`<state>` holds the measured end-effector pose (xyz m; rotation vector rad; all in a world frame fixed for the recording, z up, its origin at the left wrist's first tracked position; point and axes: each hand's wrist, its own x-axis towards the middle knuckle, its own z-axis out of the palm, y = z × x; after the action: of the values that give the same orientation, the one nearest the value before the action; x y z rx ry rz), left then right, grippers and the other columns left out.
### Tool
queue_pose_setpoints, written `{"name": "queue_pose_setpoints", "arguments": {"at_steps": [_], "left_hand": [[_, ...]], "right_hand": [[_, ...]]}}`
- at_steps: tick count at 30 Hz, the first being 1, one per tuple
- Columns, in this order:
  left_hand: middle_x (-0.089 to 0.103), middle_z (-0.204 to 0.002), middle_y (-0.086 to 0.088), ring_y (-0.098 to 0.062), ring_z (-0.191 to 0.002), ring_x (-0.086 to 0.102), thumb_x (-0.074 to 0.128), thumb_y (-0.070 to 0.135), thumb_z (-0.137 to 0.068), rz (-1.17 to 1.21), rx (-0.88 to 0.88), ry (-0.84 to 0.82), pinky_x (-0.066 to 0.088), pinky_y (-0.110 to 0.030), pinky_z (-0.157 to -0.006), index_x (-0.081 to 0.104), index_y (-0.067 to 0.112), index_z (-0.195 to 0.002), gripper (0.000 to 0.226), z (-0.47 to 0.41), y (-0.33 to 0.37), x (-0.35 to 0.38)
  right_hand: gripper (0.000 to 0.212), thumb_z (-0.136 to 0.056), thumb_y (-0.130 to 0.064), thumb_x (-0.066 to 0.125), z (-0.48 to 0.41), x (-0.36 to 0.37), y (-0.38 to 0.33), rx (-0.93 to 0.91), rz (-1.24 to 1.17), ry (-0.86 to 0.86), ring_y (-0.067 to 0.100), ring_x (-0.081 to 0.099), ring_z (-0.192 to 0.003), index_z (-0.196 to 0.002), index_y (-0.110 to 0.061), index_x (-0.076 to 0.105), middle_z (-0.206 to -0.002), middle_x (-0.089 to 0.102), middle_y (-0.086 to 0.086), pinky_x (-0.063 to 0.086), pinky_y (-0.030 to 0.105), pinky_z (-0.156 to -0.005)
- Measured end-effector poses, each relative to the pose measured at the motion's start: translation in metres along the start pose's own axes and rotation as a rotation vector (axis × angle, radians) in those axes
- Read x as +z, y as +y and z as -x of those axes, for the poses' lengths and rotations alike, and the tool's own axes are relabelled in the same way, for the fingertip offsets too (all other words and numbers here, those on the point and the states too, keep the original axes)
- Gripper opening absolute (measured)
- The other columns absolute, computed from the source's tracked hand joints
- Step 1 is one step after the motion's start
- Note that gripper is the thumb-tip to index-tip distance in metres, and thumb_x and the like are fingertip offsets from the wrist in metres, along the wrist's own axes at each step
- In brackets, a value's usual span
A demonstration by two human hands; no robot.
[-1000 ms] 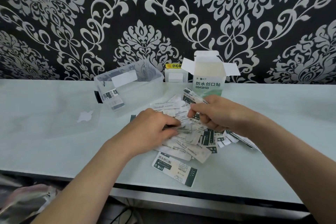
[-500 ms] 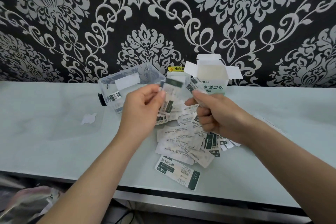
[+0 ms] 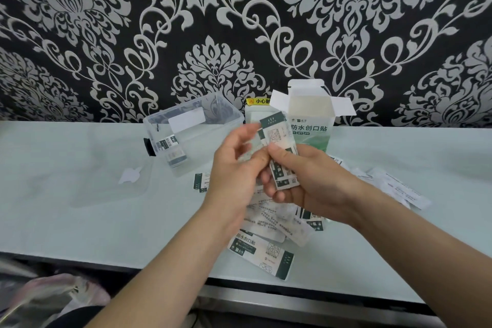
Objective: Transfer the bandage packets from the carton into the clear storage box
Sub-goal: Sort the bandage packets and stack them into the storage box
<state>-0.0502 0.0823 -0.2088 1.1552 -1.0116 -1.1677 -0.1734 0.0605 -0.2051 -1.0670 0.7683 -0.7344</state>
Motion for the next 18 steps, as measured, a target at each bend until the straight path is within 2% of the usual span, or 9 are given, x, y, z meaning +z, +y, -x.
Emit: {"name": "queue_pose_setpoints", "arguments": {"at_steps": [1,2,3,4,7,9,12,15,18], "left_hand": [[0.052,-0.130,0.003,-0.008,-0.073,0.063,0.060,0.001,-0.090,-0.159,0.116,0.008,0.055,-0.030,-0.065,0.052,0.030,-0.128,0.048,-0.003,0.002,-0.006],[0.043,-0.139,0.013,0.000,-0.104,0.058,0.068,0.008,-0.087,-0.342,0.248,-0.028,0.052,-0.031,-0.089,0.046,0.039,-0.131,0.059,-0.005,0.006,-0.012],[0.031,-0.148,0.018,0.005,-0.129,0.039,0.075,0.018,-0.081,-0.495,0.345,-0.115,0.039,-0.030,-0.106,0.039,0.047,-0.135,0.070,-0.007,0.009,-0.017],[0.017,-0.155,0.020,0.005,-0.141,0.018,0.081,0.029,-0.075,-0.618,0.386,-0.218,0.026,-0.028,-0.113,0.033,0.052,-0.137,0.082,-0.006,0.013,-0.019],[-0.015,-0.155,0.028,0.001,-0.144,-0.014,0.085,0.046,-0.063,-0.953,0.380,-0.349,0.014,-0.028,-0.113,0.016,0.059,-0.140,0.104,0.000,0.016,-0.015],[-0.019,-0.155,0.022,-0.006,-0.145,-0.015,0.083,0.048,-0.064,-1.141,0.469,-0.346,0.027,-0.041,-0.114,0.014,0.054,-0.143,0.105,0.004,0.008,-0.009],[-0.001,-0.157,0.010,-0.015,-0.145,0.004,0.082,0.043,-0.065,-1.170,0.558,-0.280,0.042,-0.039,-0.105,0.029,0.045,-0.142,0.093,0.004,-0.004,-0.006],[0.026,-0.147,-0.003,-0.023,-0.130,0.037,0.082,0.034,-0.063,-1.121,0.598,-0.137,0.049,-0.034,-0.091,0.048,0.032,-0.132,0.077,-0.001,-0.006,-0.009],[0.041,-0.136,-0.013,-0.029,-0.120,0.041,0.083,0.042,-0.060,-1.334,0.809,-0.121,0.050,-0.035,-0.079,0.057,0.022,-0.125,0.073,-0.002,-0.007,-0.007]], "right_hand": [[0.026,-0.101,-0.028,0.046,0.000,-0.001,-0.001,0.015,-0.012,0.011,0.017,0.053,-0.053,-0.092,-0.007,0.058,-0.069,0.055,0.010,0.044,0.021,-0.045],[0.027,-0.101,-0.029,0.046,-0.001,-0.002,-0.002,0.032,-0.022,0.025,0.016,0.049,-0.050,-0.094,-0.006,0.058,-0.066,0.052,0.008,0.040,0.021,-0.043],[0.028,-0.100,-0.029,0.047,-0.001,-0.004,-0.004,0.049,-0.024,0.042,0.015,0.048,-0.048,-0.098,-0.004,0.060,-0.063,0.051,0.007,0.039,0.021,-0.041],[0.029,-0.100,-0.029,0.049,-0.001,-0.005,-0.004,0.065,-0.016,0.059,0.015,0.048,-0.048,-0.101,-0.003,0.062,-0.063,0.051,0.008,0.039,0.021,-0.041],[0.020,-0.098,-0.021,0.052,0.000,-0.005,-0.003,0.093,0.049,0.058,0.016,0.052,-0.055,-0.095,-0.005,0.063,-0.069,0.054,0.010,0.043,0.026,-0.047],[0.016,-0.096,-0.011,0.047,0.000,-0.001,0.000,0.092,0.104,0.054,0.018,0.059,-0.060,-0.091,-0.004,0.060,-0.072,0.058,0.014,0.046,0.030,-0.051],[0.020,-0.096,-0.007,0.042,-0.001,-0.002,0.004,0.053,0.216,0.058,0.022,0.063,-0.075,-0.099,0.002,0.060,-0.083,0.062,0.018,0.050,0.036,-0.063],[0.012,-0.093,-0.004,0.047,-0.002,-0.004,0.002,0.067,0.195,0.017,0.016,0.054,-0.068,-0.092,0.000,0.059,-0.077,0.053,0.012,0.052,0.032,-0.065],[0.014,-0.092,0.002,0.043,-0.003,-0.005,0.003,0.044,0.234,0.038,0.017,0.054,-0.072,-0.093,0.003,0.057,-0.077,0.054,0.012,0.055,0.030,-0.065]]}}
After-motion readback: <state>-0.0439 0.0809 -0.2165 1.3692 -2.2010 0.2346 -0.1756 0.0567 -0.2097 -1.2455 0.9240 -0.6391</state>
